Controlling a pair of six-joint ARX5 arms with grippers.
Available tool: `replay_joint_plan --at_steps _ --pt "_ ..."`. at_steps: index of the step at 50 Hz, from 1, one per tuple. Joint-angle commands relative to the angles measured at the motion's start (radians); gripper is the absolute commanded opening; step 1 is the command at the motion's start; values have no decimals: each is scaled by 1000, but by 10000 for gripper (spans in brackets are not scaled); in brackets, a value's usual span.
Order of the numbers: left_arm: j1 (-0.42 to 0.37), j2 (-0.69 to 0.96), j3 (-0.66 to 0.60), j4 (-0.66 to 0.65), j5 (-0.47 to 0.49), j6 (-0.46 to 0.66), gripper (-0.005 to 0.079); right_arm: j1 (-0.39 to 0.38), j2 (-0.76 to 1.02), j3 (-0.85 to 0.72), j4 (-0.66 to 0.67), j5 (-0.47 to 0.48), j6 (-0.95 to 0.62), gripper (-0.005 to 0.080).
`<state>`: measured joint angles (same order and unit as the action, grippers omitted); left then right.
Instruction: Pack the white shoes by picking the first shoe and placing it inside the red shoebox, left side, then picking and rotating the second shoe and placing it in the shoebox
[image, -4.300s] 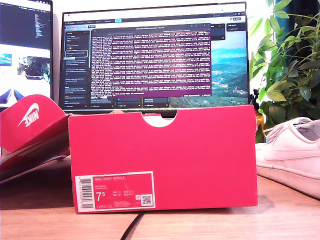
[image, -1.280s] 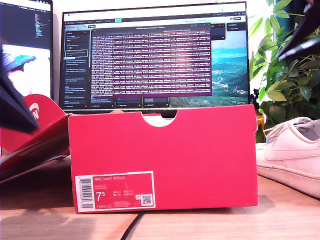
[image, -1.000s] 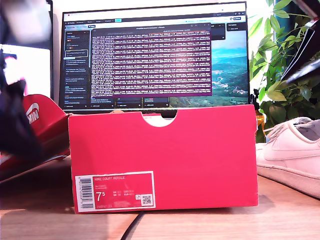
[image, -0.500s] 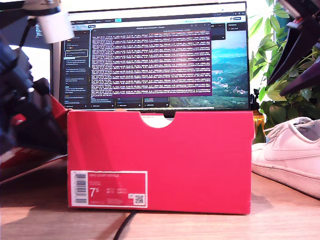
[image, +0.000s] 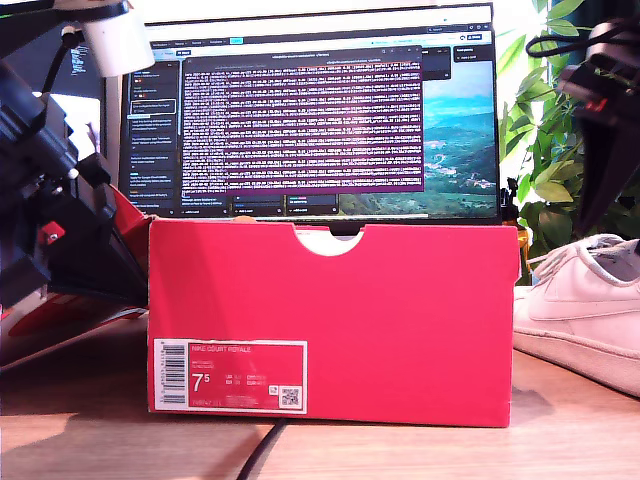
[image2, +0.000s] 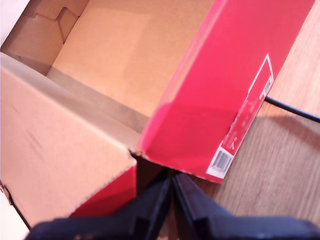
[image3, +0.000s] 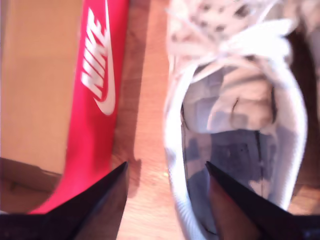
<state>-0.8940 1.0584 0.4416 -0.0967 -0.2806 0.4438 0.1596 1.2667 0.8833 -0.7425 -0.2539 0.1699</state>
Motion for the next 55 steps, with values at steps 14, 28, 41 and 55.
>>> replay_joint_plan --at_steps 14,28,41,55 --pt "1 8 11 15 4 -11 -19 32 164 3 1 48 -60 426" --pt "1 8 11 15 3 -11 -19 37 206 3 78 55 -70 -22" --pt "1 8 11 15 3 -11 -19 47 206 65 72 24 -61 -13" --pt "1 8 11 14 3 -11 -19 103 206 320 -99 17 20 -13"
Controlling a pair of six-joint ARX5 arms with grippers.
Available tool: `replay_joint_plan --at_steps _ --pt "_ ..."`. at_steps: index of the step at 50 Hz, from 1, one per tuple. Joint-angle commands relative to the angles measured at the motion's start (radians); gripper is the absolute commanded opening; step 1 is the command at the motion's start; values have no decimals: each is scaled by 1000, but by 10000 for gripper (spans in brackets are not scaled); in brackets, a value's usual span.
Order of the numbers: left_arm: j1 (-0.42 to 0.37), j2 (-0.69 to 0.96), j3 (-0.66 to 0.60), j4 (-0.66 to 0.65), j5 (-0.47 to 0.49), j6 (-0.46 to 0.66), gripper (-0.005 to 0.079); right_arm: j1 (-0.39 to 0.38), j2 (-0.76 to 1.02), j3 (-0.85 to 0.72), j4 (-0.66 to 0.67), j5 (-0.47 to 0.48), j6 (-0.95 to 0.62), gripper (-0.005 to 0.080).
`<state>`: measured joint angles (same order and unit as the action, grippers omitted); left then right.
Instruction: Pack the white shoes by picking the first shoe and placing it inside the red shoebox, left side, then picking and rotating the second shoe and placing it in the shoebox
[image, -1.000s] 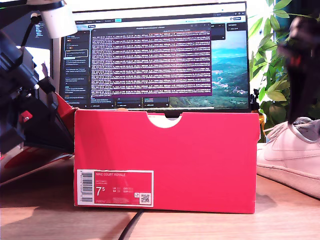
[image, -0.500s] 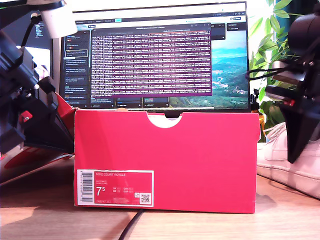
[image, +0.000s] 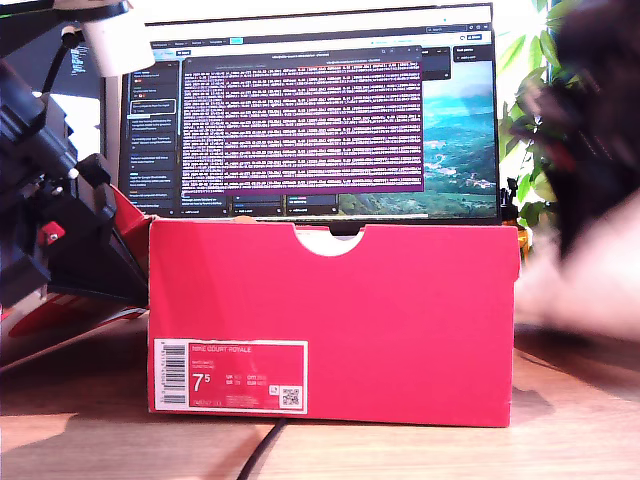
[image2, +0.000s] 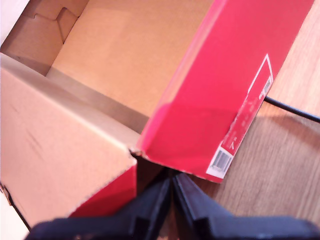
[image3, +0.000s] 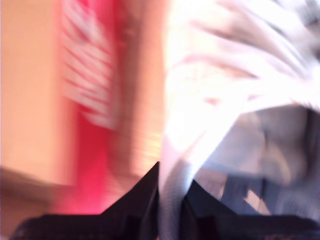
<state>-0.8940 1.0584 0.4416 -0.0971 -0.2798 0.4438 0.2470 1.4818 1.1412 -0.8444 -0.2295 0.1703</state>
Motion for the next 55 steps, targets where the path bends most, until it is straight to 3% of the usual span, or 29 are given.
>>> replay_joint_plan --at_steps 1,14,39,55 --pt "1 8 11 14 3 -11 -19 18 -10 81 -11 -7 19 -13" --pt "1 8 11 10 2 -10 -19 105 -10 249 -55 -8 101 -13" --pt "1 8 11 8 2 -10 -19 354 10 254 331 29 391 -13" --pt "1 8 11 8 2 -10 -19 424 115 254 383 66 452 -13"
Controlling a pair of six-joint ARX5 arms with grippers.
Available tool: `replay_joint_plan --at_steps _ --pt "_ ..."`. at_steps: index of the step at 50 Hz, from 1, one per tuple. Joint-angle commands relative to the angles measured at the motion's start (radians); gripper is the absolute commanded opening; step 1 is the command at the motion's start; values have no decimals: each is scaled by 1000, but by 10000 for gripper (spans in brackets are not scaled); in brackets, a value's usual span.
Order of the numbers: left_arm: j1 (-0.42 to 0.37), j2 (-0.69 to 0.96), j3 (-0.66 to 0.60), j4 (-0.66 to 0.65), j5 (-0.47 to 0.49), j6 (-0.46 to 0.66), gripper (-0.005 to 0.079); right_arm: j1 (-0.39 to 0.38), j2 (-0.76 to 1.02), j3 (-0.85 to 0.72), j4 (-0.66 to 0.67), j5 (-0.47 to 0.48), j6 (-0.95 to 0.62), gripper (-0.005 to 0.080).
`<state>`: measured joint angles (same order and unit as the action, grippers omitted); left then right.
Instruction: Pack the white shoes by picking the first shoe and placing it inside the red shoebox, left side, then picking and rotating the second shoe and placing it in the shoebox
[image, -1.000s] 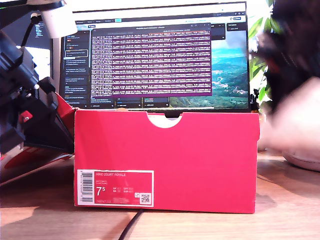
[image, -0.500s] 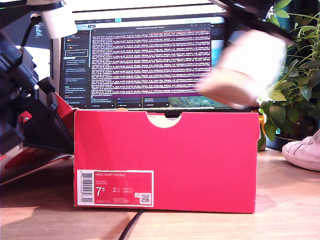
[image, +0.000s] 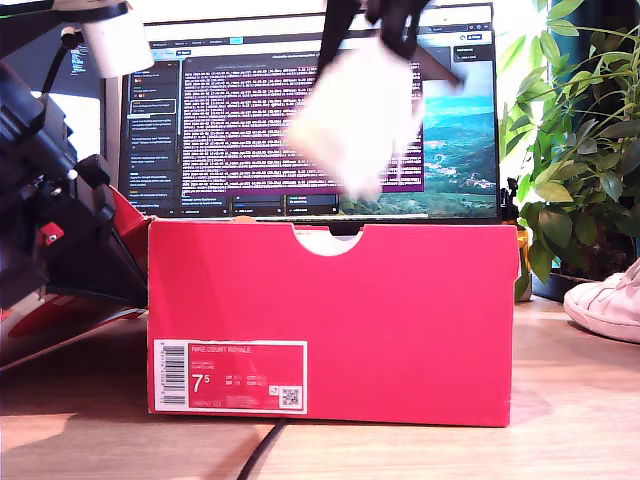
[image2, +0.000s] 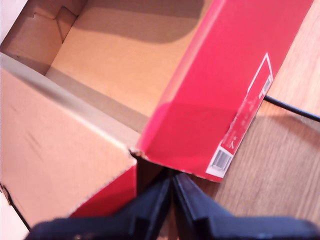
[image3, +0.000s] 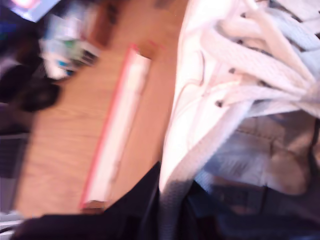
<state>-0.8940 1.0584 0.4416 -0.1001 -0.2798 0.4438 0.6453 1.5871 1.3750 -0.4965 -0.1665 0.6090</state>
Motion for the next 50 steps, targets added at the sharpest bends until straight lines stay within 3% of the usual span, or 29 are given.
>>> replay_joint_plan --at_steps 1,17,44,50 --pt "1 8 11 11 2 -10 -19 29 18 20 36 5 22 -13" --pt "1 8 11 11 2 -10 -19 67 135 20 44 51 37 -13" --pt "1 8 11 10 3 -11 -19 96 303 20 172 65 175 -12" --pt "1 8 11 7 3 -11 -19 100 303 20 197 65 180 51"
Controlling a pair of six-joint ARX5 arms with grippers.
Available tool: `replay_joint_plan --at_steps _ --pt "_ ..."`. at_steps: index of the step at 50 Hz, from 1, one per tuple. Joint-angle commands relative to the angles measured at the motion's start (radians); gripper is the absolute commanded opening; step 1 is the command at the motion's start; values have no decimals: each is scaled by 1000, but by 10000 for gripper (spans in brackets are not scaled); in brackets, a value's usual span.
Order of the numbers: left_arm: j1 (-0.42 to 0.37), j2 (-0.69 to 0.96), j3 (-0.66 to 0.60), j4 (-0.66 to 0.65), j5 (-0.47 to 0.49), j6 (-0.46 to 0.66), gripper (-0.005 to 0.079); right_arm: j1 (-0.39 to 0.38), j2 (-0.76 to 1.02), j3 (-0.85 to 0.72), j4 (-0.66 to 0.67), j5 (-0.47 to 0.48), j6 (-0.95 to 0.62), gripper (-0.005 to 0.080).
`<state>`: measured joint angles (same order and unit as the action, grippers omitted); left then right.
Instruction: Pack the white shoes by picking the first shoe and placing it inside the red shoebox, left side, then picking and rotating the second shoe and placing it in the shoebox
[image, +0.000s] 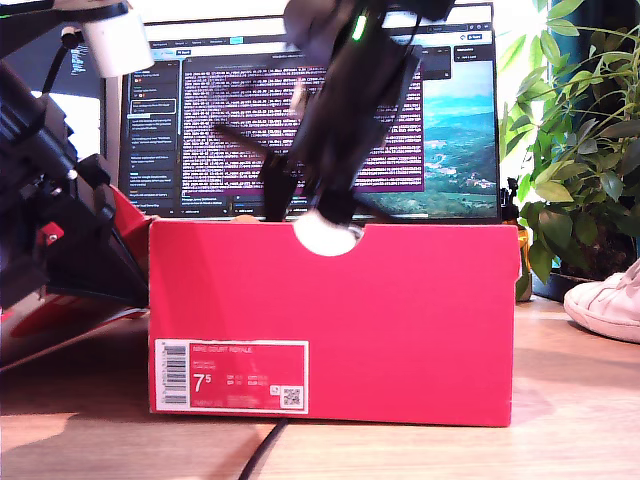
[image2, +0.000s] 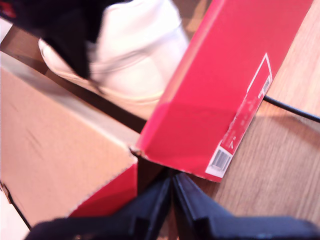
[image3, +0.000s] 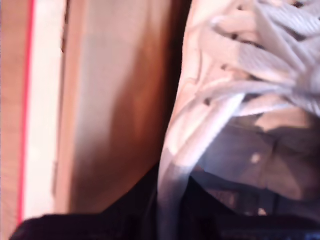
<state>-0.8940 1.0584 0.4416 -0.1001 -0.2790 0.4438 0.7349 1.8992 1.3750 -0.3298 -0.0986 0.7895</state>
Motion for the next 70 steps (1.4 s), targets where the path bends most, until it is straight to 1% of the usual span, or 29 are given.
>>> replay_joint_plan --at_steps 1,4,9,12,14,21,27,32,33,36,46,52,54,57,64,70 --pt "1 8 11 6 2 -11 -19 10 -10 20 34 -3 0 67" --pt "1 8 11 -5 3 -11 -19 10 -10 20 33 -4 0 136" --pt "1 8 11 -15 3 -25 -19 10 -10 20 14 -19 -2 278" --pt "1 8 11 -18 5 -39 -19 11 -10 20 3 -32 -5 329" --pt "1 8 11 -21 8 -55 -19 11 -10 20 -3 -50 -6 346" --pt "1 8 11 -38 12 -56 -19 9 -14 24 -24 -79 -31 361" --pt "1 8 11 -42 13 -55 -19 -11 -26 61 -113 -77 -88 363" --pt "1 8 11 -42 13 -55 -19 -32 -29 129 -227 -76 -93 363" --pt "1 8 11 -42 13 -55 -19 -39 -29 150 -250 -76 -130 363" --pt "1 8 11 -42 13 -55 -19 -55 -29 209 -317 -75 -172 363" --pt "1 8 11 -42 13 -55 -19 -118 -29 424 -533 -85 -199 362" --pt "1 8 11 -42 13 -55 -19 -163 -29 510 -647 -82 -297 362" --pt "1 8 11 -42 13 -55 -19 -177 -29 528 -685 -71 -297 362" --pt "1 8 11 -42 13 -55 -19 -203 -30 544 -735 -16 -258 362" --pt "1 8 11 -42 13 -55 -19 -250 -32 545 -853 189 -106 362" --pt "1 8 11 -42 13 -55 -19 -286 -32 545 -919 293 7 358"
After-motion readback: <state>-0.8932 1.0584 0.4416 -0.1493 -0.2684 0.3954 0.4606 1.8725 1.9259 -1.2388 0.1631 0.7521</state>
